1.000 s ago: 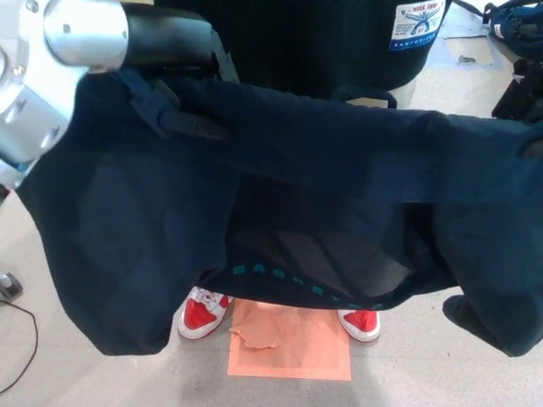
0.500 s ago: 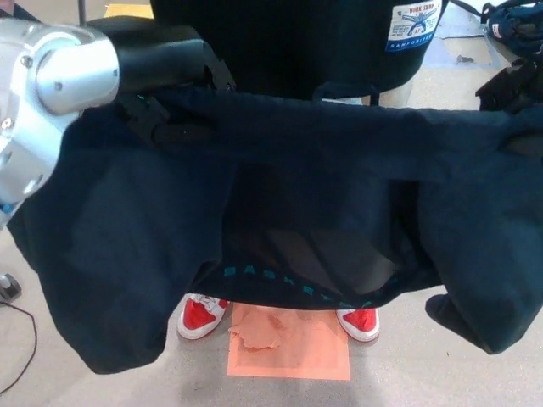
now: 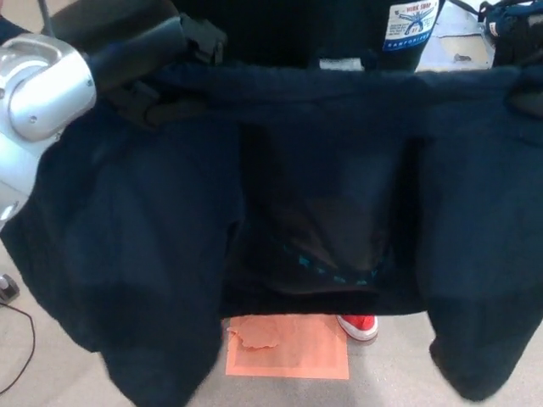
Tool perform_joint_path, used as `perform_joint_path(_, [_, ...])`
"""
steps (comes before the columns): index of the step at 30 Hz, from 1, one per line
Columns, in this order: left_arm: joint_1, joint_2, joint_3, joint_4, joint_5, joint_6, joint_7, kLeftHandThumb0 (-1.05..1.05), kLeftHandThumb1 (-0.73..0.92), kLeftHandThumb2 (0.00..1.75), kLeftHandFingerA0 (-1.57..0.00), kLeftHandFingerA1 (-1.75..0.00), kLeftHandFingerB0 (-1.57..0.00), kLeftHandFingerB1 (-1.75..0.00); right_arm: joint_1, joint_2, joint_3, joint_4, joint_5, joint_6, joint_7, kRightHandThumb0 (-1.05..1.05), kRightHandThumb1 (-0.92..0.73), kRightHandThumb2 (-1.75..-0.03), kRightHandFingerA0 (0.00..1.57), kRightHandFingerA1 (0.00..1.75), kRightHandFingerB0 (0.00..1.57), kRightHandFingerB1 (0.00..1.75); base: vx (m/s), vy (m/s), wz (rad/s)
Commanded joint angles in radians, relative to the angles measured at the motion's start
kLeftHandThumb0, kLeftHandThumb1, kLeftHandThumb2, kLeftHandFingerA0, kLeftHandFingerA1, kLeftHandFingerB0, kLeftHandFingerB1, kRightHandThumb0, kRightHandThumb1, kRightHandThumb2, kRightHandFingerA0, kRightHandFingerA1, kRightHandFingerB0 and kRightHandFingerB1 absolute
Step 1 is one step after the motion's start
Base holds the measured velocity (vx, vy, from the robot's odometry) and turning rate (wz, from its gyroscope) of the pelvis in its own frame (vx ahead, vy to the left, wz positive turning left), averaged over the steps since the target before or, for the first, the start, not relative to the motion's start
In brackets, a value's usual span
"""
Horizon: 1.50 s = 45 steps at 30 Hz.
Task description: A person hands a coat to the robot and the robot grabs it with both hands and holds it while the person wears the coat.
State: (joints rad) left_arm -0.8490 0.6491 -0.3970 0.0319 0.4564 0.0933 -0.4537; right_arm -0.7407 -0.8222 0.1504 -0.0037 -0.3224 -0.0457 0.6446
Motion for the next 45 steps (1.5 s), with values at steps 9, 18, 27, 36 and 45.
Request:
perform_joint_path(9, [-0.246, 0.132, 0.288, 0.189, 0.237, -0.339, 0.857, -0.28, 0.84, 0.63, -0.89, -1.75, -0.69, -1.62, -0.324, -0.073, -0.336, 0.266, -0.106, -0.209, -0.707, -0.33, -0.86, -0.67, 0.97, 1.75, 0.78, 1.62, 0.00, 0.000, 0.00])
perform_joint_path(18, [-0.572, 0.186, 0.248, 0.439, 0.211, -0.402, 0.868, -0.38, 0.90, 0.67, -0.89, -1.75, -0.68, -1.61, -0.545, -0.103, -0.302, 0.355, -0.134, -0.185, -0.778, -0.36, -0.88, -0.66, 0.89, 1.75, 0.73, 1.53, 0.00, 0.000, 0.00])
perform_joint_path(27, [-0.929, 0.182, 0.113, 0.723, 0.300, -0.429, 0.969, -0.39, 0.84, 0.66, -0.92, -1.75, -0.71, -1.65, -0.888, -0.109, -0.178, 0.548, -0.189, -0.225, -0.785, -0.36, -0.82, -0.68, 0.90, 1.45, 0.83, 0.64, 0.00, 0.000, 0.00])
perform_joint_path(36, [-1.203, 0.162, 0.011, 0.927, 0.330, -0.432, 0.992, -0.39, 0.79, 0.64, -0.92, -1.75, -0.71, -1.60, -1.203, -0.082, -0.053, 0.774, -0.264, -0.256, -0.818, -0.36, -0.85, -0.64, 0.92, 1.75, 0.71, 1.63, 0.00, 0.000, 0.00])
perform_joint_path(45, [-1.382, 0.124, -0.070, 1.075, 0.342, -0.409, 0.991, -0.44, 0.81, 0.64, -0.94, -1.75, -0.68, -1.67, -1.410, -0.065, 0.029, 0.941, -0.303, -0.220, -0.834, -0.39, -0.84, -0.63, 0.87, 1.75, 0.60, 1.66, 0.00, 0.000, 0.00])
